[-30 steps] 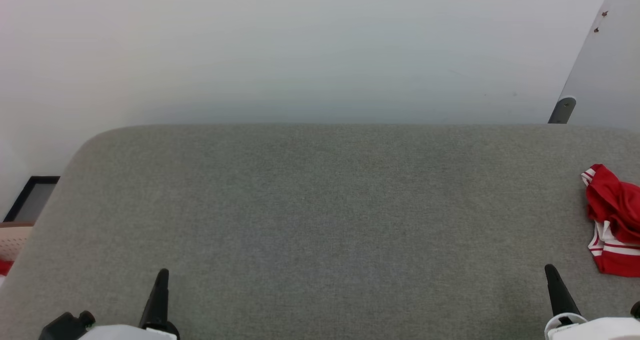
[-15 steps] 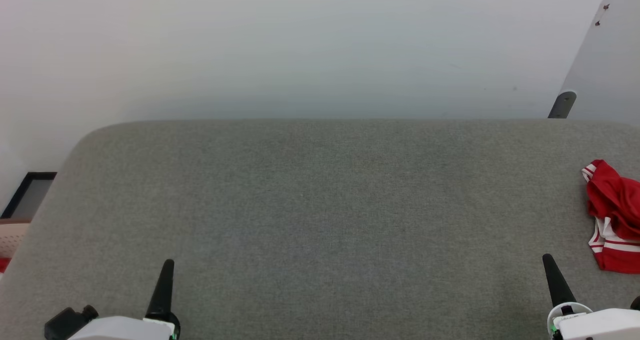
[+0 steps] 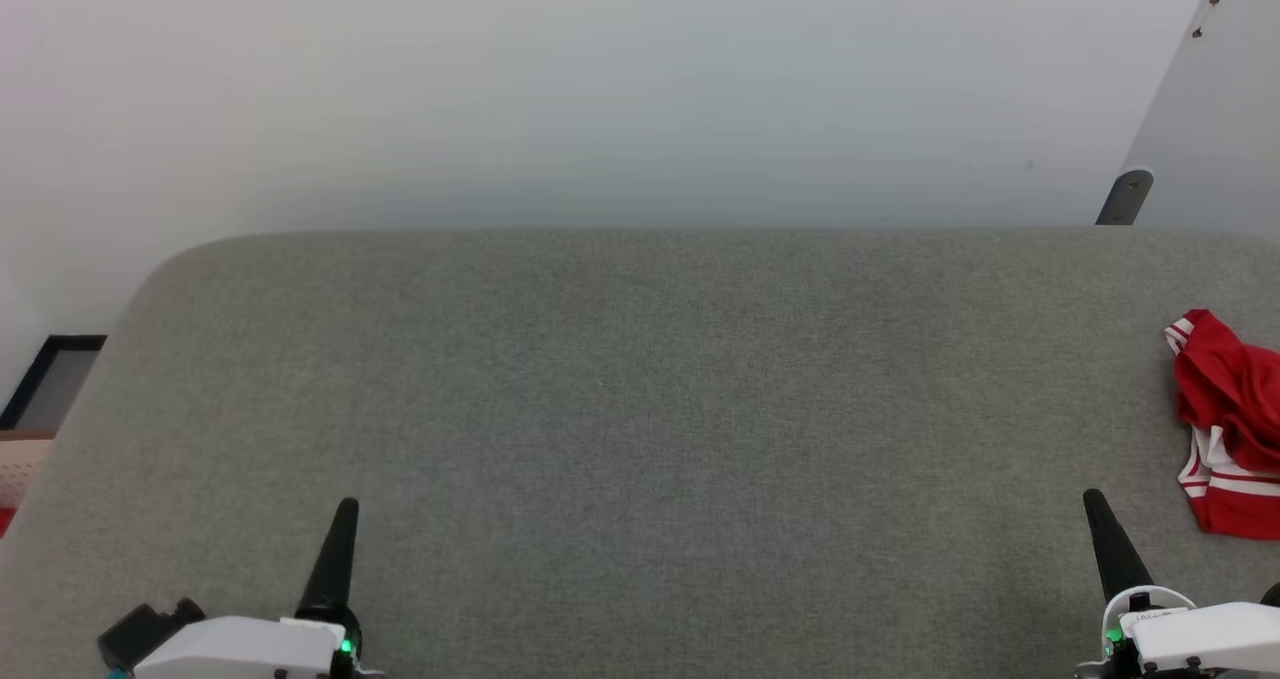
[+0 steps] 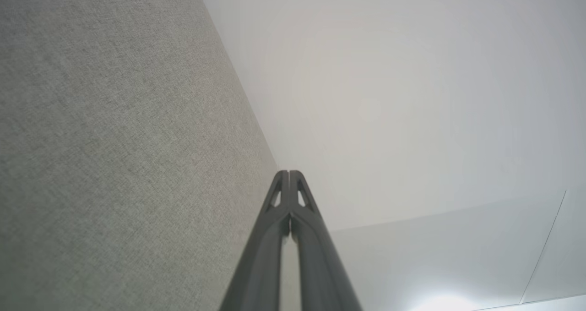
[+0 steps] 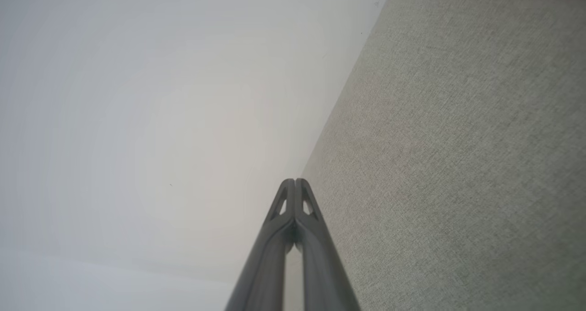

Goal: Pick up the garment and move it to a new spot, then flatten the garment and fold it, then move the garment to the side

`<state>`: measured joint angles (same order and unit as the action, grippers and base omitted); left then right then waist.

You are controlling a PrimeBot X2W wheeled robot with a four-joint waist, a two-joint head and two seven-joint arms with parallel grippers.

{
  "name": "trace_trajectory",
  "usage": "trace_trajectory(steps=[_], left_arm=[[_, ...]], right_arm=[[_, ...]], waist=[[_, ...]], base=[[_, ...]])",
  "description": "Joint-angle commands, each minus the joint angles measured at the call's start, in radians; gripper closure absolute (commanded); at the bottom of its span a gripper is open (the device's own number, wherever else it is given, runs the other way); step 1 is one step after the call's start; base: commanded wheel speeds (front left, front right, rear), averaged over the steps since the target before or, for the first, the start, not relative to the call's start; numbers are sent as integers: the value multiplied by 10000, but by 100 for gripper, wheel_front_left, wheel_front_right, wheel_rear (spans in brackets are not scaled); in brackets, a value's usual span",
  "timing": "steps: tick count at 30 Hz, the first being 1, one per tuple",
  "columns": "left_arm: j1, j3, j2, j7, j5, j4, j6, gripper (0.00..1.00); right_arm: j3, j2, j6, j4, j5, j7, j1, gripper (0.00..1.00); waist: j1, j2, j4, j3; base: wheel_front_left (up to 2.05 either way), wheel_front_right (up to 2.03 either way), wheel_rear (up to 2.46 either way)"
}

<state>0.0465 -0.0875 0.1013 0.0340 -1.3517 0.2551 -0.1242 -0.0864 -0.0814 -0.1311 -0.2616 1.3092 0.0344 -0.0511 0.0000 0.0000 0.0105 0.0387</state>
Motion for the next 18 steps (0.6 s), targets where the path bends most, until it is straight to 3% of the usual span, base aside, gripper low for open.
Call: trace_trajectory(steps=[1, 18], left_arm=[[191, -55, -11, 46, -204, -82, -62, 100], [411, -163, -249, 415, -1344, -95, -84, 100]], right_arm=[[-41, 26, 4, 85, 279, 55, -206, 100], [-173, 169, 5, 137, 1592, 420, -427, 100]], waist=[[0, 0, -5, -17], [0, 0, -47, -187]], base=[[0, 0, 0], [0, 0, 0]])
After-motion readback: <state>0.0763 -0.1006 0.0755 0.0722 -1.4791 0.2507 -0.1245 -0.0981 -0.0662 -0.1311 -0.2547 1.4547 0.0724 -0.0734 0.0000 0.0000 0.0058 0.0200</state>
